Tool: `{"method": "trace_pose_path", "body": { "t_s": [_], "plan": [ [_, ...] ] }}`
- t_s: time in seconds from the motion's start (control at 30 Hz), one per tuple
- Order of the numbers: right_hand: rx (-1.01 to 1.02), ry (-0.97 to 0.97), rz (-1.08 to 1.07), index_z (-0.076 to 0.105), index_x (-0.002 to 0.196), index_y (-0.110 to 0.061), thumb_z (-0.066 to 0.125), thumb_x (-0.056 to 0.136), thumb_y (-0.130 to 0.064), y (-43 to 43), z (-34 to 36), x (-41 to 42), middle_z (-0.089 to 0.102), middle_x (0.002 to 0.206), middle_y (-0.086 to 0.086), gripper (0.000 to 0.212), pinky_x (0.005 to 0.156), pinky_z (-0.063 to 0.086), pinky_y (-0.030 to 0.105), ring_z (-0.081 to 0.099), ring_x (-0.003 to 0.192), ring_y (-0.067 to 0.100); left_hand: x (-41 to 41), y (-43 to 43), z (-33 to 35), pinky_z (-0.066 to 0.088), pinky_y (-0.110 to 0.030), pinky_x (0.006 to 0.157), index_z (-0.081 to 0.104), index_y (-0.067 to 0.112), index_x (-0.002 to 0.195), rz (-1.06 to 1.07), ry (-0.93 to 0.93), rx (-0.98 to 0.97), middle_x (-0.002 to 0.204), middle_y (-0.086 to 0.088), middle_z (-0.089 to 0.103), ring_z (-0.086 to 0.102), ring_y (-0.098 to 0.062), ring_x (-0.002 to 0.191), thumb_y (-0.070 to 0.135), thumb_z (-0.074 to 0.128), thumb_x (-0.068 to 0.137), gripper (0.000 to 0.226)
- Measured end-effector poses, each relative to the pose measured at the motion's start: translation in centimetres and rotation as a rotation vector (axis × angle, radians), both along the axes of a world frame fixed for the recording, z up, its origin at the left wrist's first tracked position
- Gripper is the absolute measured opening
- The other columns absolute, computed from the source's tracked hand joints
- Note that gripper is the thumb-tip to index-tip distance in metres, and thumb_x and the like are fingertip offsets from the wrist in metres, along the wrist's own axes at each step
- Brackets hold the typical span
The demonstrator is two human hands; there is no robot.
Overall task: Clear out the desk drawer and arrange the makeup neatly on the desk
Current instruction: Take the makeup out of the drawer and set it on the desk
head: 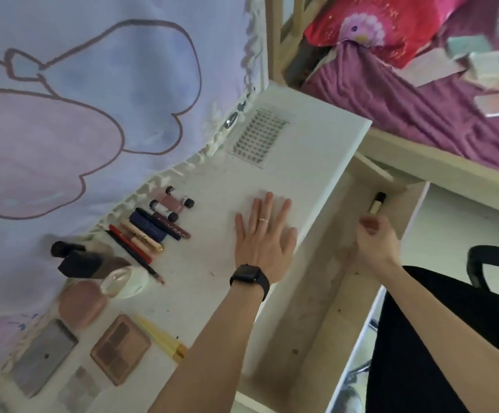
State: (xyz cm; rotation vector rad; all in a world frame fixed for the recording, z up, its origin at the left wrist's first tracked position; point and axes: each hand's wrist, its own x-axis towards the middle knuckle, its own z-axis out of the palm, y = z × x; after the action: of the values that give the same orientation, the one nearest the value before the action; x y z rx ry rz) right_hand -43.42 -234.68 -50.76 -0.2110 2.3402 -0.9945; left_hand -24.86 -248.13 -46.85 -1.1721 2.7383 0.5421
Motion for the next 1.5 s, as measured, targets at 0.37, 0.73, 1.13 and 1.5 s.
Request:
{"method": "trace_pose_path", "body": {
  "t_s": [0.37, 0.73, 1.13, 1.5],
  "plan": [
    [0.240, -0.204, -0.130, 0.009, 0.158, -0.004, 0.051, 0.096, -0.021, -7.2, -4.1, -8.4, 0.034, 0.153, 0.022, 0.076, 0.099, 0.048, 0.043, 0.050, 0.129, 0.038, -0.2, -0.3, -1.1, -0.012, -0.045, 0.122, -0.004, 0.050, 0.154, 0.037, -0.027, -0.074, 0.166, 0.012, -0.015, -0.018, -0.010, 0.151, 0.057, 0.016, 0.099, 0.059],
    [0.520, -0.035, 0.038, 0.042, 0.139, 0.000, 0.053, 0.098, -0.011, -7.4, -6.5, -6.9, 0.054, 0.133, 0.024, 0.044, 0.087, 0.050, 0.044, 0.056, 0.121, 0.041, -0.2, -0.4, -1.4, -0.013, -0.044, 0.122, -0.005, 0.052, 0.153, 0.050, -0.004, -0.083, 0.166, 0.013, -0.014, -0.022, -0.008, 0.150, 0.058, 0.016, 0.098, 0.059],
    [-0.506, 0.052, -0.150, 0.061, 0.102, -0.052, 0.061, 0.091, -0.045, -7.2, 6.5, -1.1, 0.067, 0.080, -0.019, 0.012, 0.066, 0.055, 0.023, 0.065, 0.069, 0.000, -0.2, -0.2, -1.7, -0.007, -0.047, 0.123, 0.013, 0.048, 0.155, 0.056, 0.069, -0.104, 0.167, 0.012, -0.003, -0.006, -0.011, 0.153, 0.057, 0.025, 0.099, 0.058],
    [-0.146, -0.008, 0.843, 0.074, 0.108, -0.035, 0.070, 0.087, -0.036, -21.9, 8.1, 2.6, 0.066, 0.085, -0.025, 0.021, 0.065, 0.039, 0.006, 0.061, 0.086, -0.003, 0.0, -0.4, -1.9, -0.001, -0.048, 0.124, 0.024, 0.042, 0.155, 0.042, 0.157, -0.107, 0.167, 0.008, 0.010, 0.005, -0.017, 0.154, 0.051, 0.036, 0.100, 0.058]
  ]
}}
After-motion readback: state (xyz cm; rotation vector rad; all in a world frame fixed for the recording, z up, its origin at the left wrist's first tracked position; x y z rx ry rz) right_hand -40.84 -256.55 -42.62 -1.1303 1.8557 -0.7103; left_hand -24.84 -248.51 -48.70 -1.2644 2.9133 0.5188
